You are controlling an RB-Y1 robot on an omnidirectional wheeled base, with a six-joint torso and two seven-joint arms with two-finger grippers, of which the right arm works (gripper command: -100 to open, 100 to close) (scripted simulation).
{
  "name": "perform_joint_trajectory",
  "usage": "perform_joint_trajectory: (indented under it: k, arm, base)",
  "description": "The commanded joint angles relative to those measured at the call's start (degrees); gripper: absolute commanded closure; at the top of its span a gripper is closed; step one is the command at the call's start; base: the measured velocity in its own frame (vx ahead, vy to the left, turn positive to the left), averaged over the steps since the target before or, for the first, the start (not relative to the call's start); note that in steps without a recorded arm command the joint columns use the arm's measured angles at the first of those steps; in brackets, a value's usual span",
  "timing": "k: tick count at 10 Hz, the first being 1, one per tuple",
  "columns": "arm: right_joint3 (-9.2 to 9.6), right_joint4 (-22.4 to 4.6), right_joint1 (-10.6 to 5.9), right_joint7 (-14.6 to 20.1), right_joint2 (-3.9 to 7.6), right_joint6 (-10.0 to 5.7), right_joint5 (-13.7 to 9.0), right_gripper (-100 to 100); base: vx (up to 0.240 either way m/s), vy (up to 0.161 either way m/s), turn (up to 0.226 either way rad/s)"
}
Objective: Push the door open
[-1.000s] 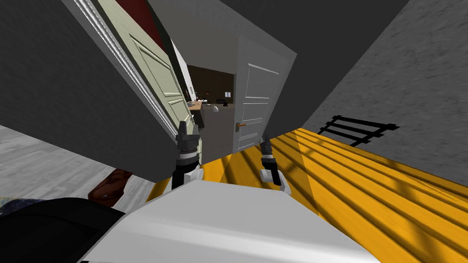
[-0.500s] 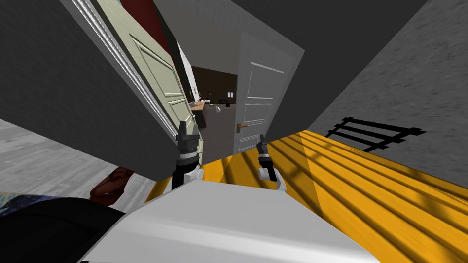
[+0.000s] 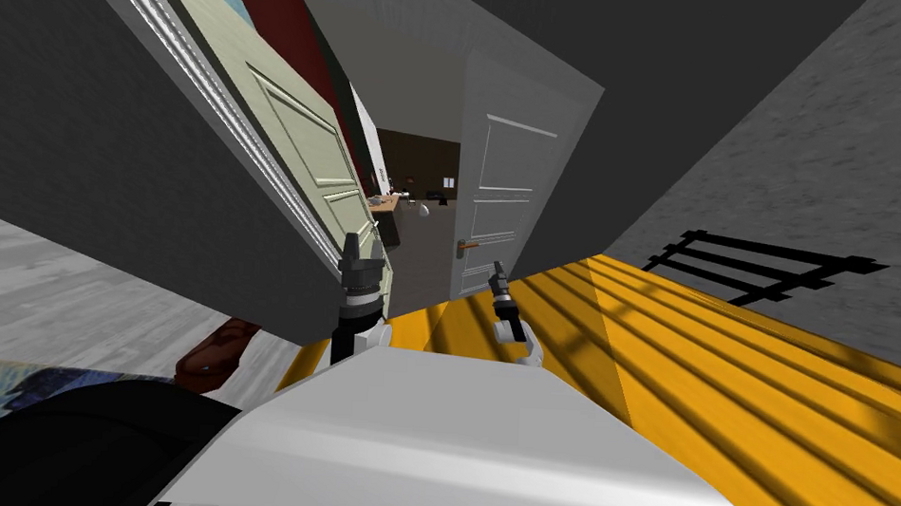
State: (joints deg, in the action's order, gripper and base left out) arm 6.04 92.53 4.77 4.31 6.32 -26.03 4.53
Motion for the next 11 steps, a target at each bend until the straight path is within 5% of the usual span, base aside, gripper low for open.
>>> perform_joint_trajectory:
  k: [1, 11]
  arm:
    - [0.37, -1.9, -1.28, 0.6, 0.04, 0.97, 0.0, -100]
    - [2.23, -14.9, -8.18, 4.3, 0.55, 3.83, -0.4, -100]
  base:
    - [0.09, -0.052, 0.09]
    - [0.083, -0.058, 0.078]
